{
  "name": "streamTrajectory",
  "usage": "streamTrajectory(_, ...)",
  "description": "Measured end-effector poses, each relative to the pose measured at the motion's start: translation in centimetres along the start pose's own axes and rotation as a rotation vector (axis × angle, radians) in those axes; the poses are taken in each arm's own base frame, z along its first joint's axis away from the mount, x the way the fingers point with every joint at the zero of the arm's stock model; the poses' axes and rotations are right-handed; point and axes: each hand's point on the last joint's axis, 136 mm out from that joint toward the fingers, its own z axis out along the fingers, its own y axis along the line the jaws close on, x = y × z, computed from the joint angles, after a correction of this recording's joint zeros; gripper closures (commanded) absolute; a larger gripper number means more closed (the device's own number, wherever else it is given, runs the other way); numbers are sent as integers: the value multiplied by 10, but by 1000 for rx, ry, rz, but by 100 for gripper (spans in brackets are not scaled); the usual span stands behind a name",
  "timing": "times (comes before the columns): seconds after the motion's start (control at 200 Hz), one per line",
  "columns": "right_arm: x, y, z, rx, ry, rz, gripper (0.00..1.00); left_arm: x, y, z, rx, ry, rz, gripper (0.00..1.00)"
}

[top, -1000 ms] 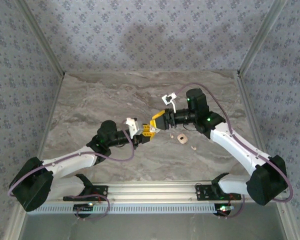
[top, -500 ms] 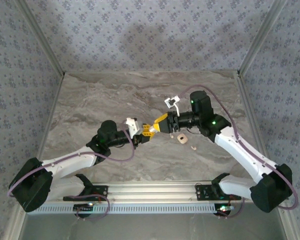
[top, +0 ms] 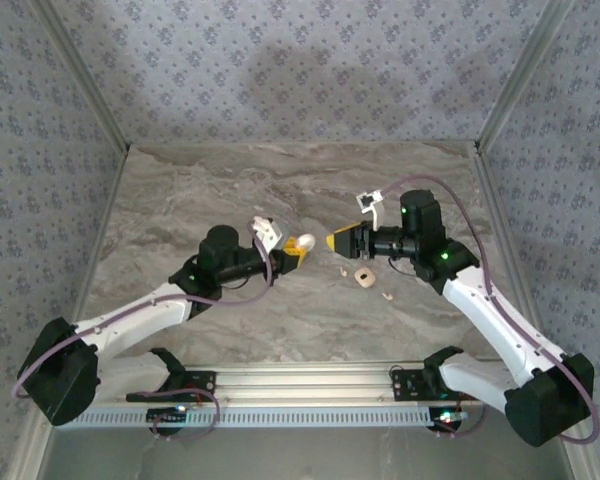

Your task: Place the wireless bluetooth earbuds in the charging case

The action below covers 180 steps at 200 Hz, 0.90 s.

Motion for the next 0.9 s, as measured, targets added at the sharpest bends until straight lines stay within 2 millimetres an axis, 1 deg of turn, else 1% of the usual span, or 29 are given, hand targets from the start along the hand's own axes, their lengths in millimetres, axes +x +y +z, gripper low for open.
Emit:
streamTrajectory(0.065, 4, -21, -1, 81, -11, 53, 52, -1, 10, 4, -31, 49, -70, 88)
streamTrajectory(0.165, 11, -43, -2, 169, -19, 117, 52, 3, 30, 11, -85, 139, -211, 87)
streamTrajectory(0.225, 15, -53, -2, 203, -19, 144, 52, 11, 42, 14, -118, 194, -305, 87)
streamTrajectory(0.285, 18, -61, -1, 231, -18, 169, 52, 23, 54, 15, -151, 257, -409, 87)
streamTrajectory(0.41, 23, -70, 1, 257, -17, 204, 52, 56, 76, 10, -227, 390, -617, 87)
streamTrajectory(0.455, 26, -73, 3, 261, -14, 214, 52, 69, 84, 5, -259, 436, -690, 87)
streamTrajectory(0.52, 30, -76, 4, 267, -9, 227, 52, 82, 95, -3, -301, 485, -773, 87)
streamTrajectory(0.7, 39, -83, 9, 272, 4, 257, 53, 101, 126, -22, -399, 554, -929, 86)
streamTrajectory(0.805, 37, -83, 9, 268, -3, 252, 53, 112, 145, -30, -447, 582, -989, 85)
streamTrajectory(0.899, 37, -83, 10, 264, -5, 252, 53, 123, 158, -33, -478, 609, -1034, 85)
